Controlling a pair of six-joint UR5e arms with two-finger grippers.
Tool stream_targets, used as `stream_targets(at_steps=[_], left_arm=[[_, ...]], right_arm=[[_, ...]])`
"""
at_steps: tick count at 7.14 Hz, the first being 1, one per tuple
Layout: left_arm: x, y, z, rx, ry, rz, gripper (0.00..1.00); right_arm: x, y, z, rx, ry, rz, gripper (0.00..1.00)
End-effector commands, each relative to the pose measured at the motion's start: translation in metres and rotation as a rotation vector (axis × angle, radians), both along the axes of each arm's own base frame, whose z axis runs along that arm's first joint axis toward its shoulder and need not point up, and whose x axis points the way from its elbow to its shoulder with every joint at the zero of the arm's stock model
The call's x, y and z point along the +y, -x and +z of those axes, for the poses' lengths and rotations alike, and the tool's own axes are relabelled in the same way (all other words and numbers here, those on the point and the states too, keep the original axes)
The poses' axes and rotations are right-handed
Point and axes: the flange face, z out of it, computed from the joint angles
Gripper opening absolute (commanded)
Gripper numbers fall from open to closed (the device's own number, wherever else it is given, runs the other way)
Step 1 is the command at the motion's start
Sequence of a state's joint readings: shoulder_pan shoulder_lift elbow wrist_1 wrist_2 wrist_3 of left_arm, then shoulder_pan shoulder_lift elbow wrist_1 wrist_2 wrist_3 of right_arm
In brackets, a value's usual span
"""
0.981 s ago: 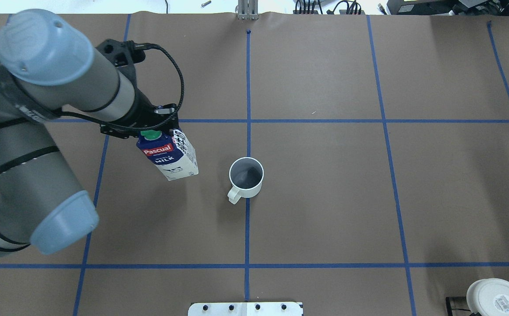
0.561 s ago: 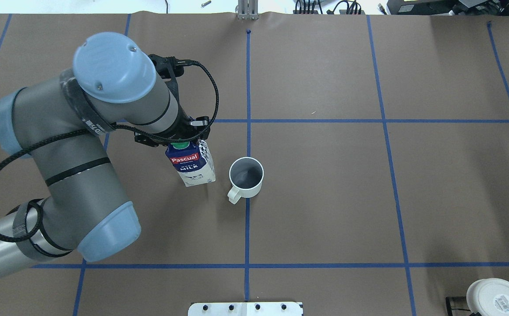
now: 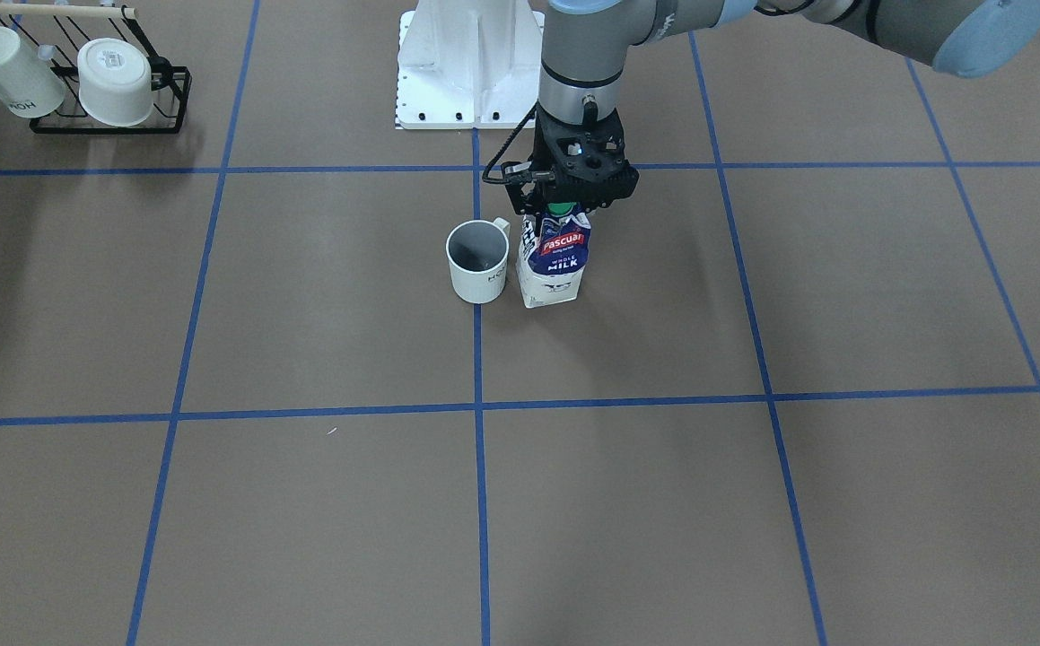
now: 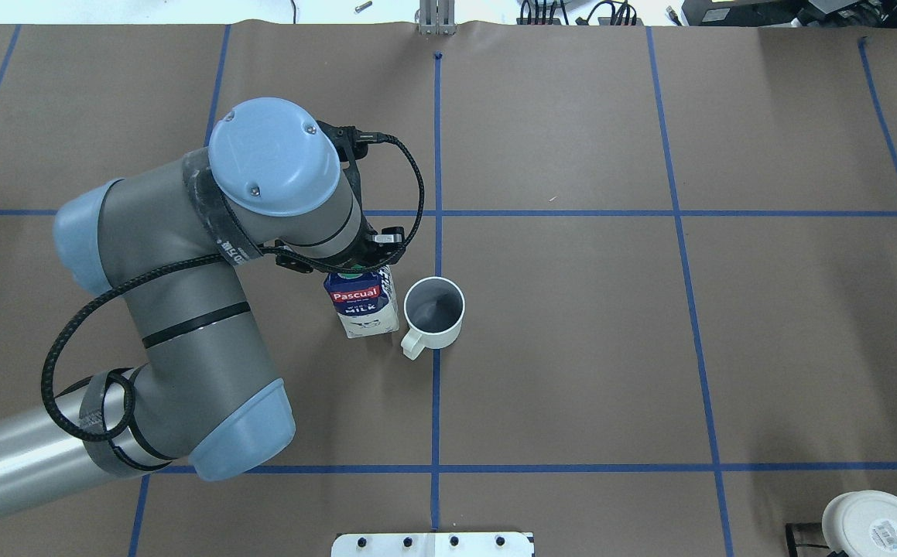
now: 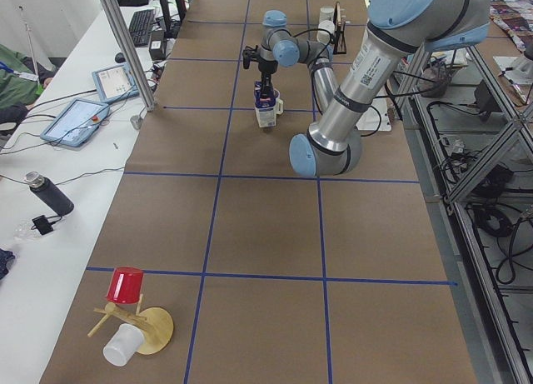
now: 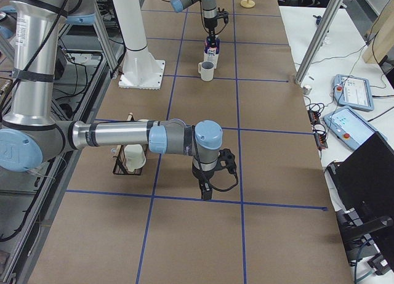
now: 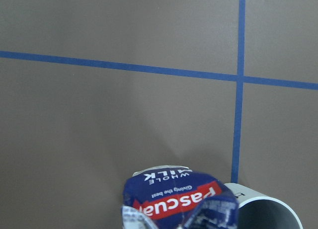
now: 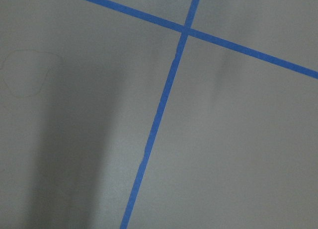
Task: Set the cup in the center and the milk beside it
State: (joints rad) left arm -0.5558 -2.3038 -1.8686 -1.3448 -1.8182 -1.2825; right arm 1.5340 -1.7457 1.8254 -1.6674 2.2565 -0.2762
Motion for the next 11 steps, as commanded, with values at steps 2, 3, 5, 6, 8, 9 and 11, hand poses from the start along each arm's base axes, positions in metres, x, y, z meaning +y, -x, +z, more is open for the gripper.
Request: stream_targets(at_steps=[2,3,5,6,8,9,11], left_arm=[[0.001,-0.004,0.003,-0.002,-0.013,0.008,0.98],[0.001,-0.001,0.001,0.003,-0.016,0.006,0.98],[0.008,0.018,-0.015,0.042,-0.038,0.003,0.98],[0.005,0.034,-0.023,0.064,-0.050,-0.010,0.98],[-0.015,0.091,-0.013,0.029,-0.060,0.012,0.98],[-0.023,0.124,0.021,-0.033,-0.166,0.110,0.98],[-0.069,0.215,0.105,-0.130,-0.239,0.243,0.98]], right_arm=[[0.000,0.000,0.006,-0.001,0.010,-0.001,1.00],[0.000,0.000,0.006,-0.003,0.009,-0.002,1.00],[0.000,0.000,0.006,-0.003,0.009,-0.002,1.00],[0.000,0.000,0.006,-0.003,0.009,-0.002,1.00],[-0.001,0.000,0.005,-0.003,0.006,-0.002,1.00],[-0.001,0.000,0.005,-0.003,0.007,-0.002,1.00],[0.000,0.000,0.007,-0.003,0.010,-0.002,1.00]])
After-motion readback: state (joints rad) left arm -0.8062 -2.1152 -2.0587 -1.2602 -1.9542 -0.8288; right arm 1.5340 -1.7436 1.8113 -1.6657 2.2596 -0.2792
